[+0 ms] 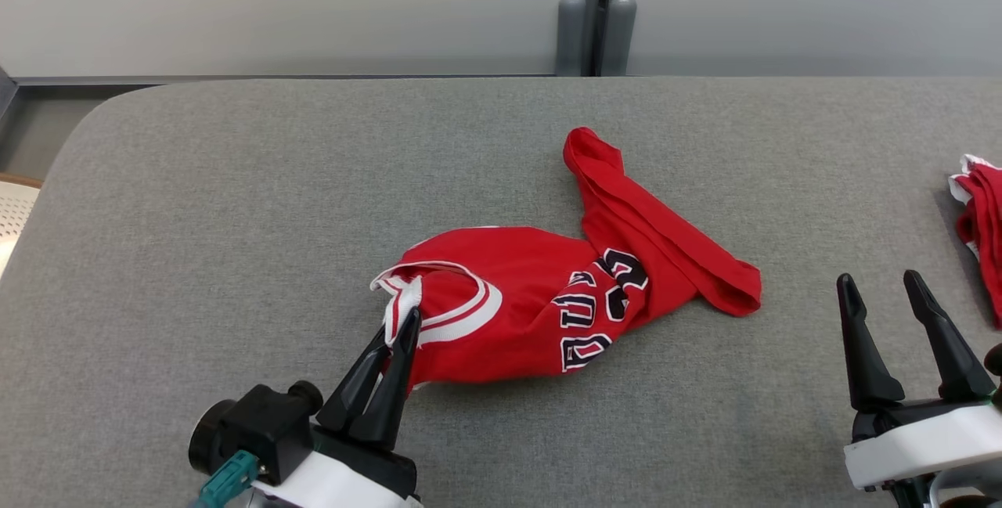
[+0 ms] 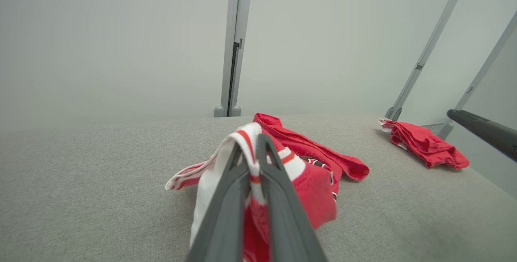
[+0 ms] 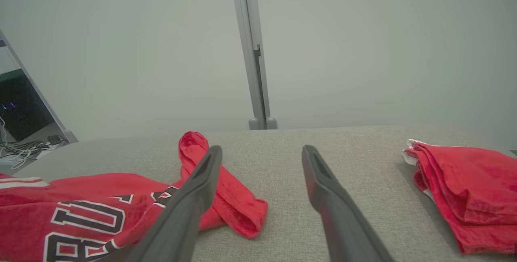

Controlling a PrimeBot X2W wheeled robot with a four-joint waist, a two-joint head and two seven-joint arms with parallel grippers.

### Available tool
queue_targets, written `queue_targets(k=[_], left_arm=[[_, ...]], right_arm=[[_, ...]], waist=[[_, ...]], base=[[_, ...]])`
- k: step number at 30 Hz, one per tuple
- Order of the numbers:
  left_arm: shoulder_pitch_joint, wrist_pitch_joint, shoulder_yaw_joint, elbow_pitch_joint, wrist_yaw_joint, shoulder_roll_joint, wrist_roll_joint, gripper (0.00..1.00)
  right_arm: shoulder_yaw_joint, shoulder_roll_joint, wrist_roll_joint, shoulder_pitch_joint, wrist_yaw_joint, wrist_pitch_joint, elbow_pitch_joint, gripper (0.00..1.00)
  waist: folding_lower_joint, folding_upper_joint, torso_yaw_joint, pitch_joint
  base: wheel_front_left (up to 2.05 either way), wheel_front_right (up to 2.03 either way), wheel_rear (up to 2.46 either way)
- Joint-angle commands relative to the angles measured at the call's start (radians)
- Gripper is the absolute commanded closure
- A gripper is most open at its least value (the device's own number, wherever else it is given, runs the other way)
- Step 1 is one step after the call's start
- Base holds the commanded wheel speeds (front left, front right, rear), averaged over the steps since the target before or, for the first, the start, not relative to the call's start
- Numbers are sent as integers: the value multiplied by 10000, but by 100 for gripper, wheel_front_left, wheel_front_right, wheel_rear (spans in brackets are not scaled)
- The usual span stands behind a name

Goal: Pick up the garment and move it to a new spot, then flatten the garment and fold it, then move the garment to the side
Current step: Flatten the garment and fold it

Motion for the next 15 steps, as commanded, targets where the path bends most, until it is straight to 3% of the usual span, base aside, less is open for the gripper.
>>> queue_targets(k=[1,9,15], left_arm=[[-161,-13,72,-8,50,23,-11,100],[-900,-264,451,901,-4,-121,-210,100],[-2118,-634,890,1994,-164,-399,-511,100]], right_arm=[[-10,-22,40,-116,0,-40,-24,0],[-9,-69,121,-434,0,-75,-166,0],[78,-221,300,-962,0,-195,-260,0]], waist=[[0,0,-125,97],[0,0,-631,751],[0,0,-1191,1853]], base=[[0,0,0],[0,0,0],[0,0,0]])
